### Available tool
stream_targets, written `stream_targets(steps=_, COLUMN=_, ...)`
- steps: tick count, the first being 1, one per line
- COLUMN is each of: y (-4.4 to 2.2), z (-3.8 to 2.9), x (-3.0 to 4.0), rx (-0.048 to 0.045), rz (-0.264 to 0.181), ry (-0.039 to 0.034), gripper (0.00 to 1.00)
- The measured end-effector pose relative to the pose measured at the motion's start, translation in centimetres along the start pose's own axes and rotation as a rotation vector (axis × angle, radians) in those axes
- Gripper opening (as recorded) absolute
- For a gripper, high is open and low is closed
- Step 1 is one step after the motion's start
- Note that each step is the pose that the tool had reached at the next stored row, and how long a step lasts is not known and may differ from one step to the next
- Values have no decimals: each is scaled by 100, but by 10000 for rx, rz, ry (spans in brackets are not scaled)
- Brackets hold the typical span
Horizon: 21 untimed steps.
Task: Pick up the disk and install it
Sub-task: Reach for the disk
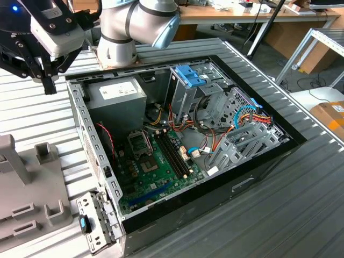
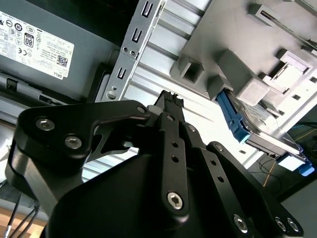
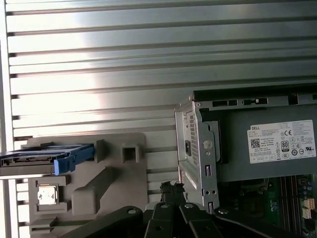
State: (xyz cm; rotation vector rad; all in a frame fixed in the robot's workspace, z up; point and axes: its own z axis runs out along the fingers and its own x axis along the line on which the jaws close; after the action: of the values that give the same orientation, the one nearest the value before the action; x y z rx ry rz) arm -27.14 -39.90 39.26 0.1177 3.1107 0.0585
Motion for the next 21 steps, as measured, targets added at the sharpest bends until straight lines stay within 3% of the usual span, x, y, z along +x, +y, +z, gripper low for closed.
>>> stream_targets(steps=12, y=-15, z=-6, x=200, rx=0, rz=1, ry=0, gripper=11)
stream_targets(steps=16, y=-18, z=-7, x=242, rx=0, rz=1, ry=0, gripper=11)
stream_targets(steps=21, y=-18, z=-7, x=243, rx=0, rz=0, ry=0, gripper=11)
